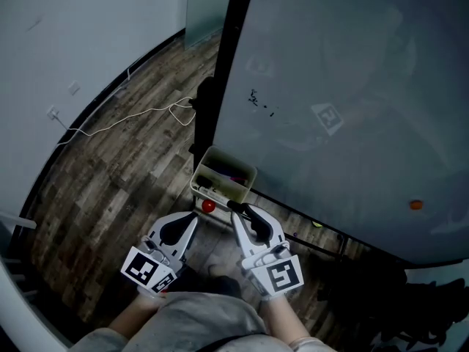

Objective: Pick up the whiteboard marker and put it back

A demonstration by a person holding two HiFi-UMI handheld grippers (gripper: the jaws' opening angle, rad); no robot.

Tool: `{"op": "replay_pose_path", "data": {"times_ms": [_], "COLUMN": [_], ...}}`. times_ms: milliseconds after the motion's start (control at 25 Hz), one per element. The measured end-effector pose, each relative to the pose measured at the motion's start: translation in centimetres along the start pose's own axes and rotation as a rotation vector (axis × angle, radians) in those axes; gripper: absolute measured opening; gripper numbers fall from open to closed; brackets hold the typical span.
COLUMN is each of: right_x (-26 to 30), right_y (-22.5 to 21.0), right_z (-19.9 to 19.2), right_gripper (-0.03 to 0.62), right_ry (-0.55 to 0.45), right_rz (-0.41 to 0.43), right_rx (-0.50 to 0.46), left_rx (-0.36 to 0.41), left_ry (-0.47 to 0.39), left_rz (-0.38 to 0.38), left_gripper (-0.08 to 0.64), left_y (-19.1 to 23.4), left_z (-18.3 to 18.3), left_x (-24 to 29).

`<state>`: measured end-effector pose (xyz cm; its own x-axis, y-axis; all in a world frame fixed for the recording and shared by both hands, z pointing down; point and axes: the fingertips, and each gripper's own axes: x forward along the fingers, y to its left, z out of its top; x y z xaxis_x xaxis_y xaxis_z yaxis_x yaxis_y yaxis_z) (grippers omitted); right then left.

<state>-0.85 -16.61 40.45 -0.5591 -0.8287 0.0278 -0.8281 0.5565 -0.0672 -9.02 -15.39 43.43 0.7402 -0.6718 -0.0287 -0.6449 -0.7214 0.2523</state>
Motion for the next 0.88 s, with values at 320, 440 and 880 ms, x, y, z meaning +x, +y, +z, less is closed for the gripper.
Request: {"op": "replay_pose_path", "data": {"times_ms": [320,440,880], "right_x": [-0.6,-0.6,-0.6], "right_y": [-0.4,-0.5,-1.0], "right_z": [1.0,1.6,2.3], "right_gripper": [0.086,0.084,0.083], "right_ry": [-0.042,-0.054,-0.049], "right_rz": [-0.032,-0.023,-0.013], "right_rx": [0.058,0.069,0.060], "left_rx": [-0.006,-0.007,-0.008], "left_ry": [-0.003,-0.007,-0.017], "left_rz": [0.006,0.006,0.021], "left_gripper": [0.015,0.015,0.015], "left_y": [0.0,0.0,0.3], "left_z": [0.0,0.1,0.3], "left_x": [-0.5,-0.4,-0.3]}}
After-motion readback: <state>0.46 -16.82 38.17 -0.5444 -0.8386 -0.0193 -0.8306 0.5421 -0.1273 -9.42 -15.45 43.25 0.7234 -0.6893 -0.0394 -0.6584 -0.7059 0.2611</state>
